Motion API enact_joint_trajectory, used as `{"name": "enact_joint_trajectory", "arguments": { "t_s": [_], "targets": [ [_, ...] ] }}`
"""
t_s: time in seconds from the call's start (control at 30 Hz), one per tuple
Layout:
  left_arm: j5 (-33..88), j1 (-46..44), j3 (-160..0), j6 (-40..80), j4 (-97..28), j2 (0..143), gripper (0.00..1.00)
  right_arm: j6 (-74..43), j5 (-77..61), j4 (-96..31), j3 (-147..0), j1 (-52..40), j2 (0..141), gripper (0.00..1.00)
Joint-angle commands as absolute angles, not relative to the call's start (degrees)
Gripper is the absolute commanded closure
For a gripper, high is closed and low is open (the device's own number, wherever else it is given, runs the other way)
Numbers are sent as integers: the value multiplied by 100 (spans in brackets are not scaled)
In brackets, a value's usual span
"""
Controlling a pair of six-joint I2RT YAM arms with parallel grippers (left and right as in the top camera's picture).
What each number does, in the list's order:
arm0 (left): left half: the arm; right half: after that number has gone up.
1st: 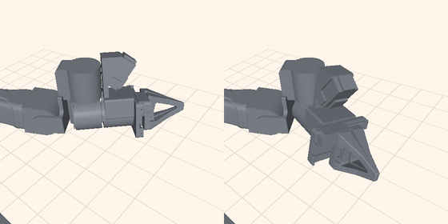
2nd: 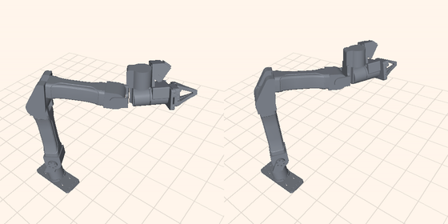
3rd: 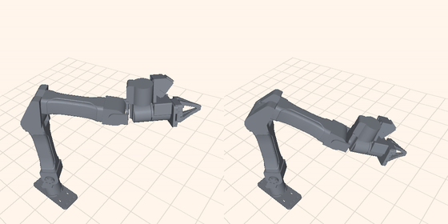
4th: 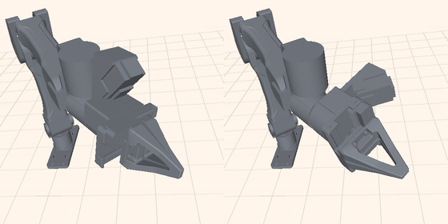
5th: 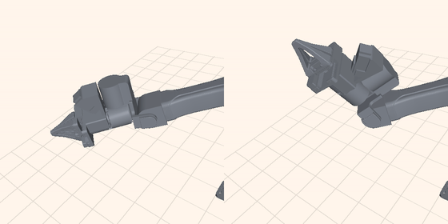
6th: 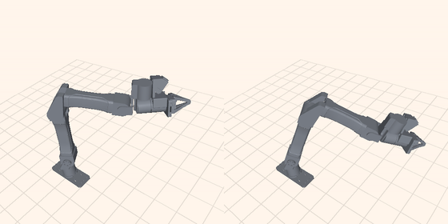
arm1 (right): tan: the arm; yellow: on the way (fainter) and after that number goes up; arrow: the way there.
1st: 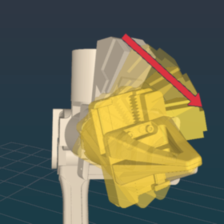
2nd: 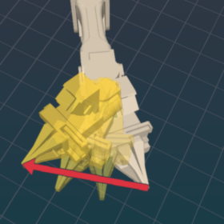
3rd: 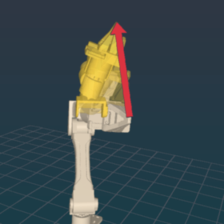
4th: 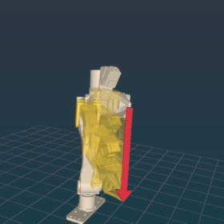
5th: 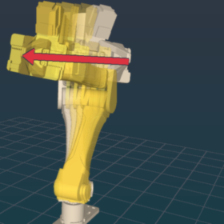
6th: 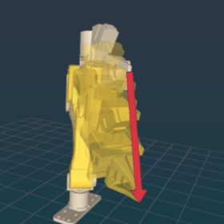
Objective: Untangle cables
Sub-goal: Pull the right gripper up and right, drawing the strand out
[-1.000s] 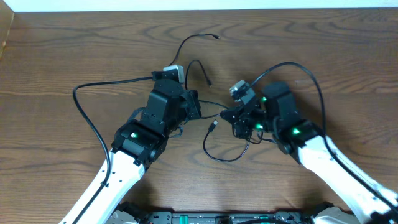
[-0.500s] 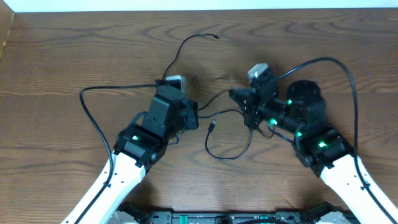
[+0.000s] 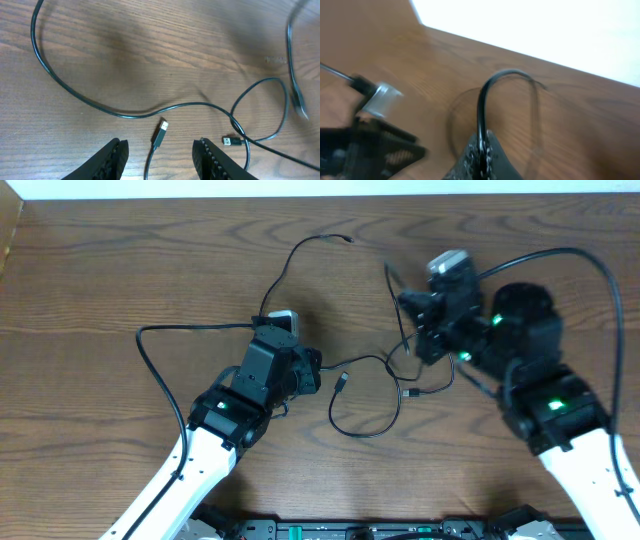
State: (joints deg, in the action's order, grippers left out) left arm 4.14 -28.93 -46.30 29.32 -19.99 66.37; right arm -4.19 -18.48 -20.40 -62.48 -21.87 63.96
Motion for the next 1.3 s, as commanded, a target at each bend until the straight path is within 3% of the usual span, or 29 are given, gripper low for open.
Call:
{"name": "enact_joint_trajectory", "arguments": {
  "t_s": [0.0, 0.33, 0.57, 0.93, 1.27],
  "targets": [
    [346, -2869, -4648, 2808, -2047, 6622, 53, 113, -1393, -2453, -7081, -1730, 6318, 99],
    [362, -2869, -4633, 2810, -2051, 6622, 53, 353, -941, -3496, -8936, -454, 6464, 99],
    [364, -2869, -4550, 2812, -2051, 6622, 53, 252, -934, -4217, -9292, 340, 7109, 99],
    [381, -2869, -4274, 2875, -2045, 6622, 53, -250, -1269, -5041, -9800, 659, 8044, 99],
    [384, -2869, -4274, 3006, -1898, 6622, 53, -985, -2676, -6224, -12877, 661, 8042, 99]
  ]
}}
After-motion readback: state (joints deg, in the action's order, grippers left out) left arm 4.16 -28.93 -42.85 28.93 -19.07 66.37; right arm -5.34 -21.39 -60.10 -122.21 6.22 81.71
